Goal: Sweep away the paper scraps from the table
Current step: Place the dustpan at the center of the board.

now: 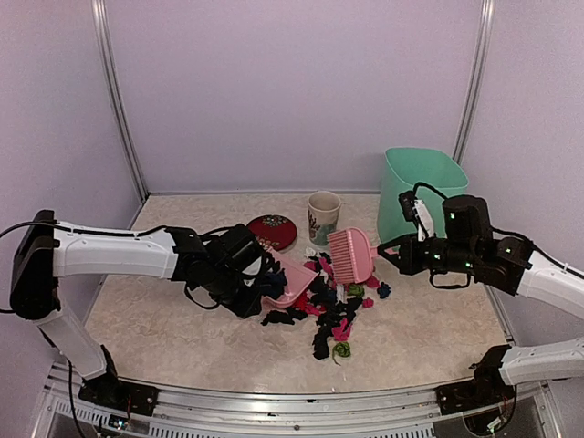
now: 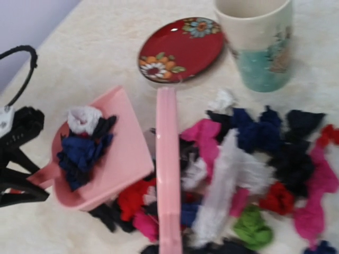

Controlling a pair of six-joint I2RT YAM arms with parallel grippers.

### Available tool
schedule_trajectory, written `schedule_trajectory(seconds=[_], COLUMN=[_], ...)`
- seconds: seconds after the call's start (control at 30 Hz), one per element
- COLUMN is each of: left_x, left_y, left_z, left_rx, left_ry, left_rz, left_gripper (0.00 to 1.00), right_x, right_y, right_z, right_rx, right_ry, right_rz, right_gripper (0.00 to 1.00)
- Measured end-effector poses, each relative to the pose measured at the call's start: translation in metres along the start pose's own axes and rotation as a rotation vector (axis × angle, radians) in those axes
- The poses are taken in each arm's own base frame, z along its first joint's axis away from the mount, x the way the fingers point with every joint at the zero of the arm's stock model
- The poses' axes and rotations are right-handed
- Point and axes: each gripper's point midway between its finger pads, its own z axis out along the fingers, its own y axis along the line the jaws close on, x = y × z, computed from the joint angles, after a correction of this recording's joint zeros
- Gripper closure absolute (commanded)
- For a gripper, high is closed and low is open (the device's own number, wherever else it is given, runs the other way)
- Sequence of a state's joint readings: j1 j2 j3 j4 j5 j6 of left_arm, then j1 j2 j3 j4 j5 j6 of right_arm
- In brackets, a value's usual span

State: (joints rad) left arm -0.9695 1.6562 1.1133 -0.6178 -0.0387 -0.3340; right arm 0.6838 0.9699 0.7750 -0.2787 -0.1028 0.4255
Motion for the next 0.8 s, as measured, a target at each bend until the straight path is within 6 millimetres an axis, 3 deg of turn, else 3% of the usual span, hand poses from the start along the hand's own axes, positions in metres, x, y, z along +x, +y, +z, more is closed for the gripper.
schedule_trajectory(seconds=[0.2,0.4,0.8], left_x=[0.002,0.027,0.035], left_y=[0.013,0.031,0.036], left_z=[-0.015,0.0,0.024], left_rx=[-0.017,-0.053,-0.073], left_ry=[-0.044,0.022,0.075], left_rz=[-0.067,-0.128,-0.155], left_gripper=[1.0,0.94,0.74], right_x=[0.001,0.003,0.018], right_y=[0.008,0.01,0.011], right_z=[0.014,0.025,0.031], right_rx=[-0.061,-0.08,-0.107], right_ry=[-0.005,0.011,0.04], right_rz=[0.064,0.094,0.145], right_gripper=[1.0,1.0,1.0])
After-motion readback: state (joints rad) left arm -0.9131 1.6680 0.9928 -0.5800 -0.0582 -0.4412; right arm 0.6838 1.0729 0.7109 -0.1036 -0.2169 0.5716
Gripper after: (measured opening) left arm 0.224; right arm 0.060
